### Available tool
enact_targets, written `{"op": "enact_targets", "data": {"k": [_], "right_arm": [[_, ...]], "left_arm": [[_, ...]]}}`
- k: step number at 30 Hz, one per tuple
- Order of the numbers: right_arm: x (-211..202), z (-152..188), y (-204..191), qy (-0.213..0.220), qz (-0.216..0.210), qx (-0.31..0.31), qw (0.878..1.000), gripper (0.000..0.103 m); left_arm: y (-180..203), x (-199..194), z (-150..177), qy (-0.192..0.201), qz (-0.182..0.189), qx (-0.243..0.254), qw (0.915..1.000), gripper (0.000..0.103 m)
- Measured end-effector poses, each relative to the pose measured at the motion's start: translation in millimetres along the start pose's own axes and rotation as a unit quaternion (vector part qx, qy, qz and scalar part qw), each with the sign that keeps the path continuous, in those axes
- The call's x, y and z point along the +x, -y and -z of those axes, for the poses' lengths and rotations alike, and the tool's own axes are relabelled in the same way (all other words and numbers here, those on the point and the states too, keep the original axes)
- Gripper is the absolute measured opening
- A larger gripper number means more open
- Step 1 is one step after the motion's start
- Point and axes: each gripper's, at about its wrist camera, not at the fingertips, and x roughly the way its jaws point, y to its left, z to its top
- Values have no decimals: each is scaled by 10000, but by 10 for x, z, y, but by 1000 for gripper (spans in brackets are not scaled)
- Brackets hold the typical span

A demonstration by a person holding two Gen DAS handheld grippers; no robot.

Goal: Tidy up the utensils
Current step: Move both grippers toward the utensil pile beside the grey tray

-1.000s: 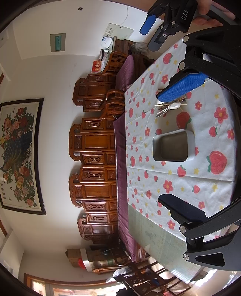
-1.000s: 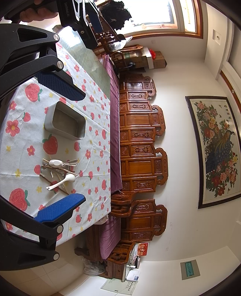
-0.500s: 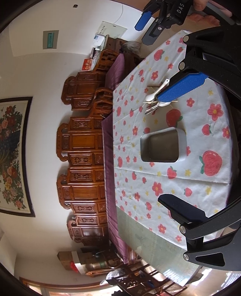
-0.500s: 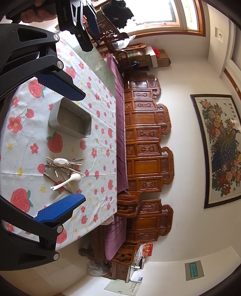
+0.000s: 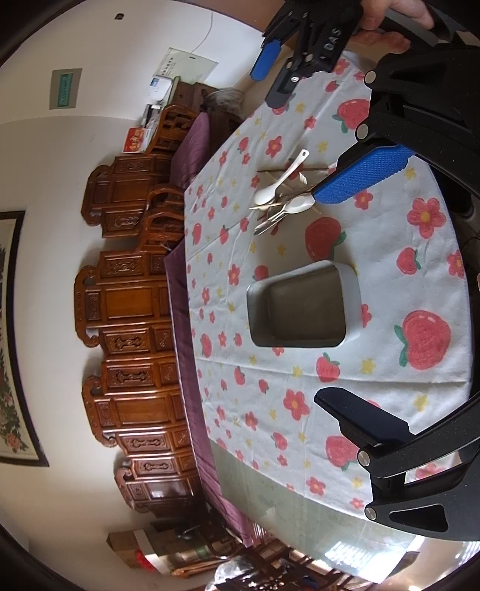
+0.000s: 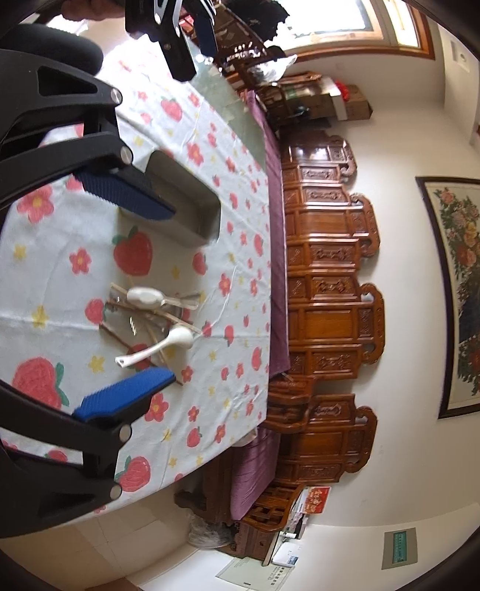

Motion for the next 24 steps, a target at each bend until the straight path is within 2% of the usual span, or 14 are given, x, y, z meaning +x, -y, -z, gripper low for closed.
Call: {"op": "enact_targets", "data": {"k": [4,12,16,24], "right_arm": [[285,-12,203,-161,88,54,9998,65],[928,11,540,-502,126,88,9986,55],[1312,77,671,-690,101,79,9975,45],[2069,174,766,-1201,-157,-192,9925,40]], "left_arm": [[70,251,-26,-156,95,84,9998,97],[195,700,-87,-420,384,148,9983,97],[265,882,-106,-485,406,250,9977,97],[366,1163,-107,-682,562,294,9957,96]]}}
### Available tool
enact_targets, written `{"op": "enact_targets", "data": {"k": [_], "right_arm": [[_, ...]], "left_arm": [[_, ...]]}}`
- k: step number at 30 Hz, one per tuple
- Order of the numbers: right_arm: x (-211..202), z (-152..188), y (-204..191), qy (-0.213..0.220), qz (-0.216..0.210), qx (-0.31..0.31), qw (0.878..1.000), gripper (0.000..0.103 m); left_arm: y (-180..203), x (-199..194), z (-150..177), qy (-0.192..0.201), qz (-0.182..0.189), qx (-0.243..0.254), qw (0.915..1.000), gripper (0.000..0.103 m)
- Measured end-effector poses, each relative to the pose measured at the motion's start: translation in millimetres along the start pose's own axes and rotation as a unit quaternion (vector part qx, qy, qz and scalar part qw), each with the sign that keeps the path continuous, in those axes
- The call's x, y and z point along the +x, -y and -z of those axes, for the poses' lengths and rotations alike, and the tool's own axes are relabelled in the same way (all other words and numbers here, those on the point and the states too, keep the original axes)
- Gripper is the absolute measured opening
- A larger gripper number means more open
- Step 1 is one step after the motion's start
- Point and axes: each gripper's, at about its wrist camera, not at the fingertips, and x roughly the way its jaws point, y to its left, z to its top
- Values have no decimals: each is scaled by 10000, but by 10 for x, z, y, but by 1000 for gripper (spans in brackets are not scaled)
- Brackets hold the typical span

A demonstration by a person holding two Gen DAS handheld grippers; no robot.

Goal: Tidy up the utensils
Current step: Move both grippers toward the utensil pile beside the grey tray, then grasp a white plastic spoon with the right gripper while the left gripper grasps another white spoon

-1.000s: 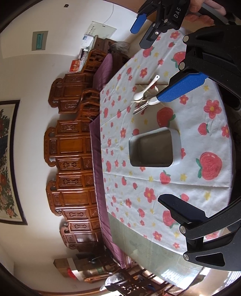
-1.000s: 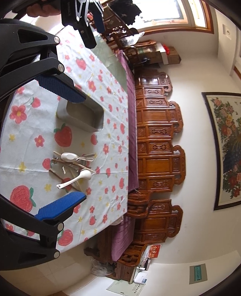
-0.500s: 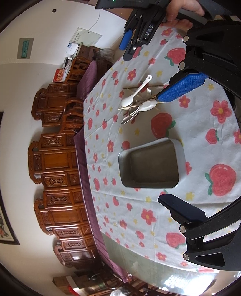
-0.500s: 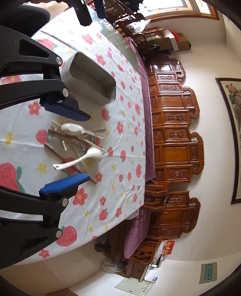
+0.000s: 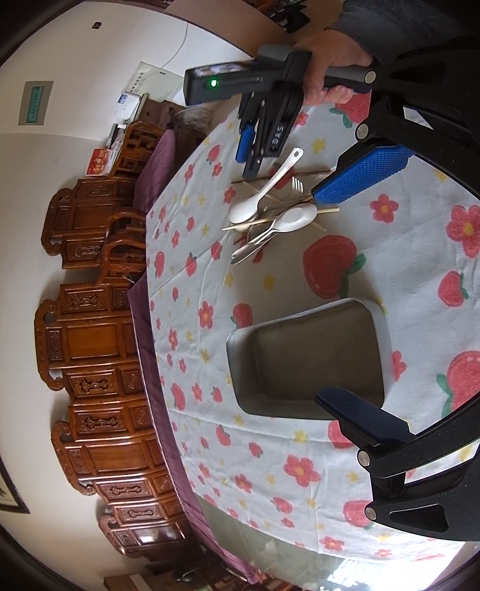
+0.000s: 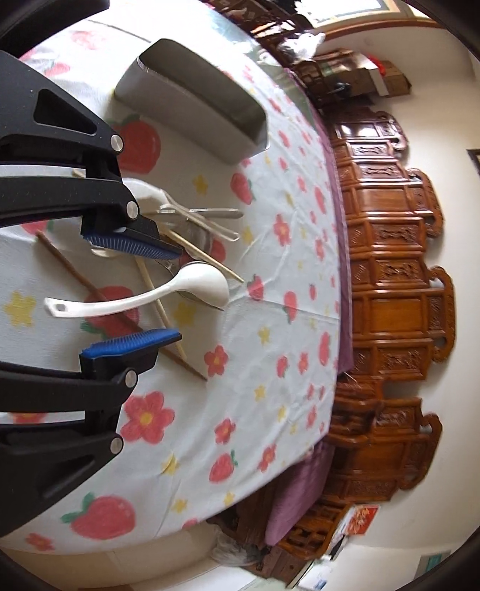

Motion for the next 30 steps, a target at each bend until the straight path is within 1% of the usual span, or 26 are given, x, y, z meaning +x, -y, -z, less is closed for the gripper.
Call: {"op": "enact_targets", "data": {"k": [2,5,8,11,12,14,16,19,21,26,30], "right_arm": [[160,1,19,-167,-118,-128,9997,40],[300,55,42,-355,-162,-243,9989,40],[390,94,41,-511,-390,-329,9974,37],[468,127,45,-639,-468,-362,9962,34],[470,126,59,-649,-499,-329,9961,32],[444,114,70,-628,-383,-331,9967,26],[444,114,71,-674,-472,-306,9961,14],[429,116,60,-697,-597,-326,9953,9],[404,113,60,-673,-704,-318,9947,7],[401,99,70,-672,-839,-242,9939,6],[326,54,106,-552,-930,-166,9940,4]], "left_arm": [[24,67,-9,-53,4,16,10000,96],[68,163,-32,-99,13,52,9999,96],[99,263,-69,-134,53,63,9999,96],[148,395,-111,-197,77,108,9997,95],[163,441,-126,-225,103,111,9996,94],[194,536,-152,-274,155,92,9995,92],[220,623,-173,-310,167,81,9993,91],[254,752,-193,-384,211,62,9990,90],[275,834,-201,-450,230,47,9987,89],[284,937,-211,-507,239,0,9984,88],[298,1013,-206,-582,238,-45,9980,88]]}}
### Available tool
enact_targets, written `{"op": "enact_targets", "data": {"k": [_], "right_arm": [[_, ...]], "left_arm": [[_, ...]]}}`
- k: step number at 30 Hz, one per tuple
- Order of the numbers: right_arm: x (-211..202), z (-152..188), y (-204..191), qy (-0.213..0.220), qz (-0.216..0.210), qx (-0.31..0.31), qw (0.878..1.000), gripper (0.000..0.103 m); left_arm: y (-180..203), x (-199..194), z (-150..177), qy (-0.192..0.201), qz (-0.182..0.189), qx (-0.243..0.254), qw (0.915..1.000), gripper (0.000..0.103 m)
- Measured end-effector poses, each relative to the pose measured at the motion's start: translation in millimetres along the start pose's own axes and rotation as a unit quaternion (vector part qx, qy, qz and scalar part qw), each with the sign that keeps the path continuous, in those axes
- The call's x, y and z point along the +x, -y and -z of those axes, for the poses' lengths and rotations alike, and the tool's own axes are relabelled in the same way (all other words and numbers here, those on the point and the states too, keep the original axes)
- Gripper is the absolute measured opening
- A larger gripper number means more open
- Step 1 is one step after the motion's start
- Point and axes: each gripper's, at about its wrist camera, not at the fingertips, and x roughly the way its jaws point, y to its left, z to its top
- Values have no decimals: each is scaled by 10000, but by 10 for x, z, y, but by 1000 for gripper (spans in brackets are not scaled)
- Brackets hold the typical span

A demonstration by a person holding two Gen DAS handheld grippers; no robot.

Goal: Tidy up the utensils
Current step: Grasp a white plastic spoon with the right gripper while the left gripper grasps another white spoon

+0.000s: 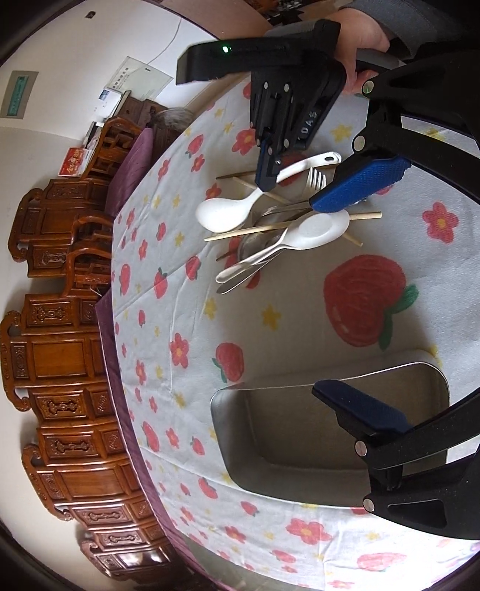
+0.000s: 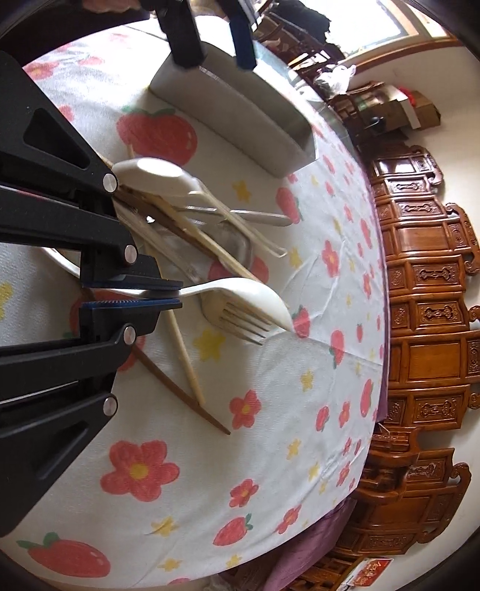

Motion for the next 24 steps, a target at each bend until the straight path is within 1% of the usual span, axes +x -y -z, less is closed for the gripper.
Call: {"op": "enact_targets", "data": {"k": [4,10,12,13,15,17,21,22,23,24], "right_arm": [[-80,-29,108,136,57,155,9998,4],[-134,-61,234,244,130,322,9991,4],[-136,-59,242,244,145,331,9991,4],[-136,-57,242,247,151,330,9990,4],[-128,-58,241,232,154,322,9991,4],[-128,-55,245,228,165,313,9991,4],[-137,-52,264,244,159,342,9990,4],[-138,-52,266,247,155,342,9990,4],[-139,-53,267,250,151,338,9990,4],[-139,-56,266,251,149,338,9990,4]], "left_arm": [[44,98,1,-81,52,25,10000,83],[92,364,-76,-307,342,-111,9989,72],[98,449,-102,-331,563,-190,9977,66],[115,500,-109,-369,606,-180,9973,61],[144,585,-110,-436,637,-167,9969,56],[168,666,-109,-524,694,-162,9961,47],[225,777,-101,-648,924,-180,9934,37],[233,799,-97,-702,983,-221,9924,29],[239,819,-87,-756,1041,-262,9913,26],[242,820,-79,-771,1071,-298,9908,26]]}}
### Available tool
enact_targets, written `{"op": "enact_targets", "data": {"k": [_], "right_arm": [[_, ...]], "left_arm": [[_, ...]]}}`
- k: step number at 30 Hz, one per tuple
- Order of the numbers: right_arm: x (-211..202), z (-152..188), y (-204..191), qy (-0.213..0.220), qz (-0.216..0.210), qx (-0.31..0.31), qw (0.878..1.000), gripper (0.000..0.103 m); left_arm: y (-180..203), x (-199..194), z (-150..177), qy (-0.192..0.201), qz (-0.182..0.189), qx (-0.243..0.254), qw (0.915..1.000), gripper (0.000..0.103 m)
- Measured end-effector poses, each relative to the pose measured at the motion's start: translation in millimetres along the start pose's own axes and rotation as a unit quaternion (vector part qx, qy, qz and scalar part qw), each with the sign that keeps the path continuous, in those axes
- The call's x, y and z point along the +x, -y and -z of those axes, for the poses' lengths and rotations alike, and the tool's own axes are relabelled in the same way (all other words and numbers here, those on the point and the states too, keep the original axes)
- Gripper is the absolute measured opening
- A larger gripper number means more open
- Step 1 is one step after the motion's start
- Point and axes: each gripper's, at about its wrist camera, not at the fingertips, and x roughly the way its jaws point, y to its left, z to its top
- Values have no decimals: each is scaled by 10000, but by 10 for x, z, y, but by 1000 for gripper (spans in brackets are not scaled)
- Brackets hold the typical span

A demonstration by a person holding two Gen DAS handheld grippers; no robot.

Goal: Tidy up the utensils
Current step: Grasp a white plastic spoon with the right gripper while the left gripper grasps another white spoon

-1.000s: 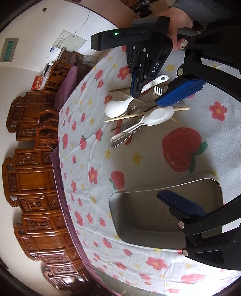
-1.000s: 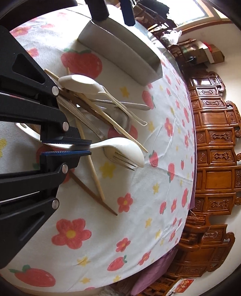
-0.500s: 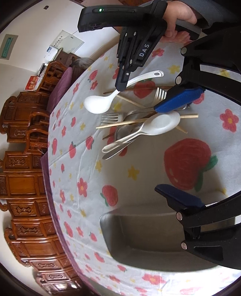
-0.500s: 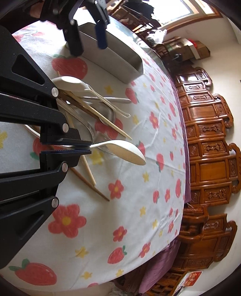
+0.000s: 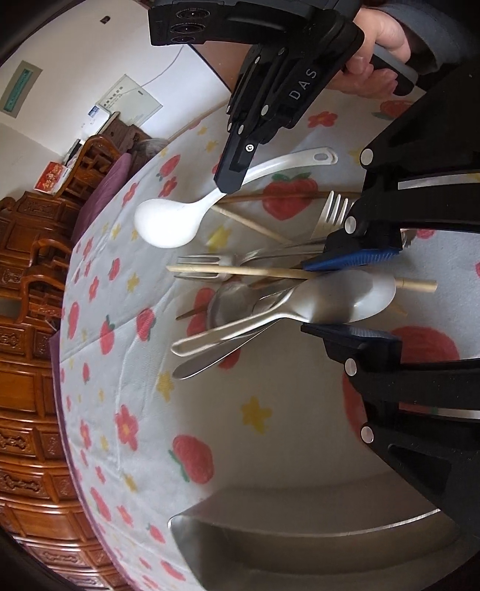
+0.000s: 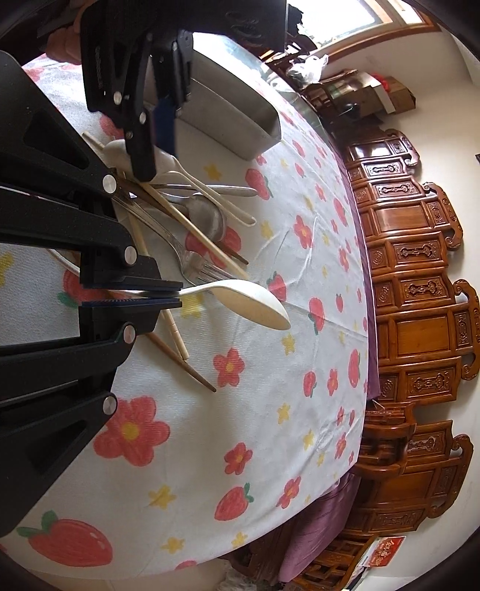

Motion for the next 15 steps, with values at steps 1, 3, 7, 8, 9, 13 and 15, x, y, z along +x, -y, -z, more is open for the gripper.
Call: {"op": "enact_targets", "data": {"k": [1,3,7,8,9,13,15], "right_arm": [[-1,-1,-1,3,-1,-2,10000,4],[-1,-4,-3,3,-4,-4,10000,4],[-14,-25,-53,21,-34,-42,10000,4],[-19,-33,-74,28,-42,-64,10000,4],[-22,-42,-92,33,-50,-82,9999,4],[-52,-74,-181,68,-67,-160,9998,4],[-79,-97,-228,89,-66,-196,9997,4]], "left_arm": [[6,-10,2,20,1,-6,10000,24],[38,-63,13,113,-12,29,9999,21],[96,-162,15,182,-48,124,9997,3],[114,-181,15,192,-66,166,9997,3],[127,-207,13,213,-88,199,9995,3],[140,-357,19,354,-62,266,9990,2],[133,-430,25,387,-36,269,9989,2]]}}
